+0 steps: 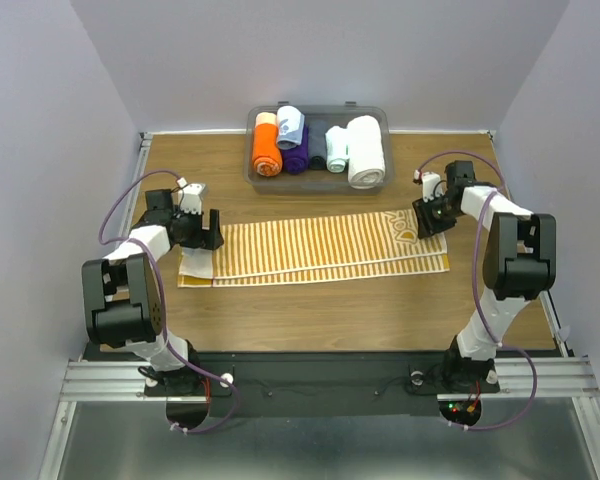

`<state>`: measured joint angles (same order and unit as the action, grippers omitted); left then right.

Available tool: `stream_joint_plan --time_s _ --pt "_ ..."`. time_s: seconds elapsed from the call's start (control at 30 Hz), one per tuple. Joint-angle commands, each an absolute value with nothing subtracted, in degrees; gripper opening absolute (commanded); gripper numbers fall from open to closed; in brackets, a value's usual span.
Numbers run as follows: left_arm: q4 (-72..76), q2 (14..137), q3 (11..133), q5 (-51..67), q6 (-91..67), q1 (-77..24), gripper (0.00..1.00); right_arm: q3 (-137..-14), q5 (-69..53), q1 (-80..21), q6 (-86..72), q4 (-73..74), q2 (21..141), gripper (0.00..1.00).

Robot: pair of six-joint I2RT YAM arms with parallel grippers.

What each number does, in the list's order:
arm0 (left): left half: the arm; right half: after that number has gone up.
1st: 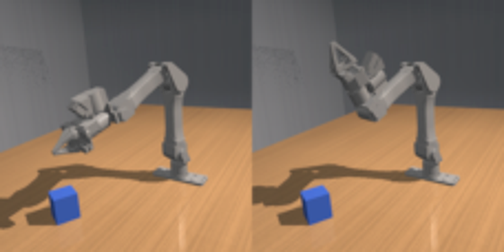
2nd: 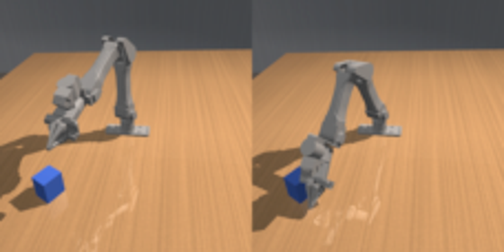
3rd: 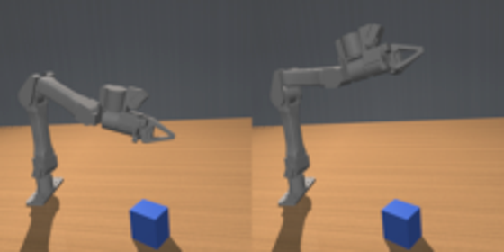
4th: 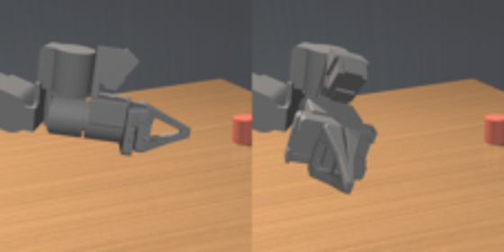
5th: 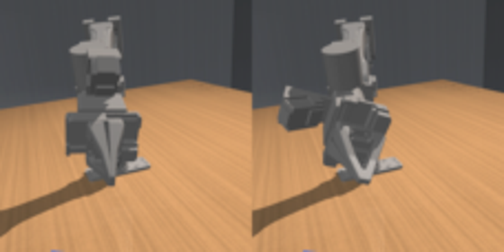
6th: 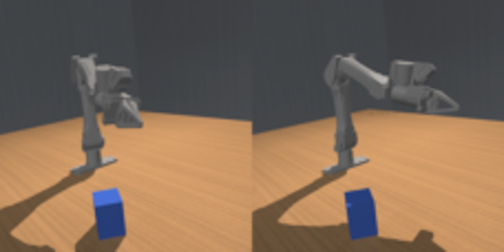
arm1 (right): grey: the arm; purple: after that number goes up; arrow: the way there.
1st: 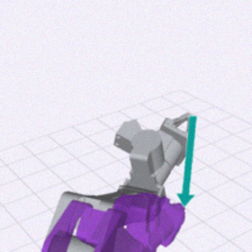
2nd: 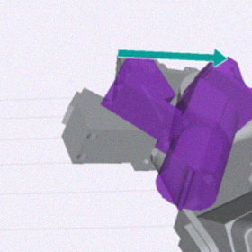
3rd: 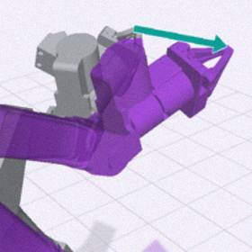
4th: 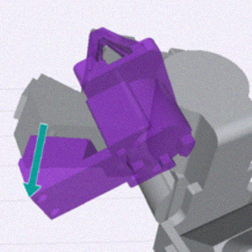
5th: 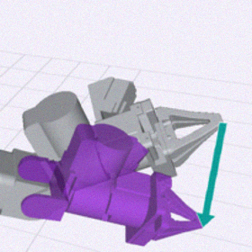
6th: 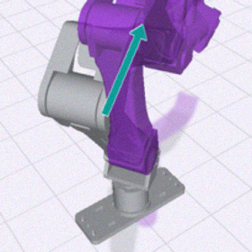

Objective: Roll the towels
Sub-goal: Fold the towel

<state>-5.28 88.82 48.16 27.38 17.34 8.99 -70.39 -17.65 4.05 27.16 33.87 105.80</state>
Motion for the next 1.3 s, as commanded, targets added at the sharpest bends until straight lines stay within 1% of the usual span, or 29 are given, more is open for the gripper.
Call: stream_joint_plan --time_s 0.0,0.07,0.17,0.2,0.23,0.27,0.3,0.33,0.37,0.4,0.47,0.57,0.63,0.77,0.93,1.13,1.27 --pt "-2.99 87.98 50.27 26.72 8.89 6.86 0.99 -74.26 -15.11 4.31 27.77 31.11 105.74 0.45" --pt "-4.39 86.67 51.58 26.63 9.84 6.94 0.99 -73.92 -15.82 4.22 28.04 31.20 101.89 0.46" --pt "-11.32 82.45 56.41 28.30 19.74 7.12 0.99 -71.20 -17.58 4.22 30.91 32.78 95.91 0.45" --pt "-16.04 80.01 57.73 29.52 23.43 7.29 0.99 -69.45 -17.67 4.22 32.33 34.00 91.63 0.45" --pt "-18.35 78.85 59.92 29.97 31.47 7.38 0.99 -68.39 -17.84 4.22 36.09 35.23 89.58 0.45" --pt "-20.63 76.75 60.72 30.84 35.21 7.64 0.99 -67.33 -17.84 4.22 38.12 37.33 87.91 0.45" --pt "-25.70 76.03 62.47 31.20 42.29 7.73 0.99 -65.41 -17.93 4.22 42.76 38.83 84.67 0.44" --pt "-28.19 75.33 63.19 31.38 42.36 8.00 0.99 -64.43 -18.19 4.22 44.98 40.24 83.51 0.44" --pt "-30.39 74.97 63.80 31.38 44.97 8.00 0.99 -63.64 -17.93 4.22 46.91 41.21 82.37 0.43" --pt "-35.80 74.71 64.42 31.46 50.39 8.00 0.99 -62.94 -17.67 4.31 49.28 44.18 81.74 0.42" --pt "-39.97 74.88 66.00 31.21 54.74 8.17 0.99 -60.83 -16.70 4.31 55.44 45.87 80.77 0.39" --pt "-45.34 75.06 65.83 31.72 58.26 8.44 0.97 -57.76 -13.20 4.31 62.72 46.67 80.51 0.36" --pt "-45.35 74.88 64.61 31.64 58.10 8.44 0.96 -56.69 -12.48 4.31 66.77 46.58 81.38 0.34" --pt "-44.04 75.06 62.85 32.60 56.52 8.61 0.96 -58.09 -13.01 4.22 66.36 45.79 86.73 0.32" --pt "-42.98 75.41 60.91 32.70 55.72 8.61 0.96 -60.29 -12.13 4.22 65.74 43.16 90.43 0.32" --pt "-41.57 75.85 60.73 31.55 55.55 9.40 0.96 -59.94 -11.60 4.13 66.27 40.43 93.16 0.33" --pt "-42.10 76.55 60.91 31.82 55.72 10.02 0.96 -60.82 -12.30 4.22 65.83 39.55 92.81 0.33"
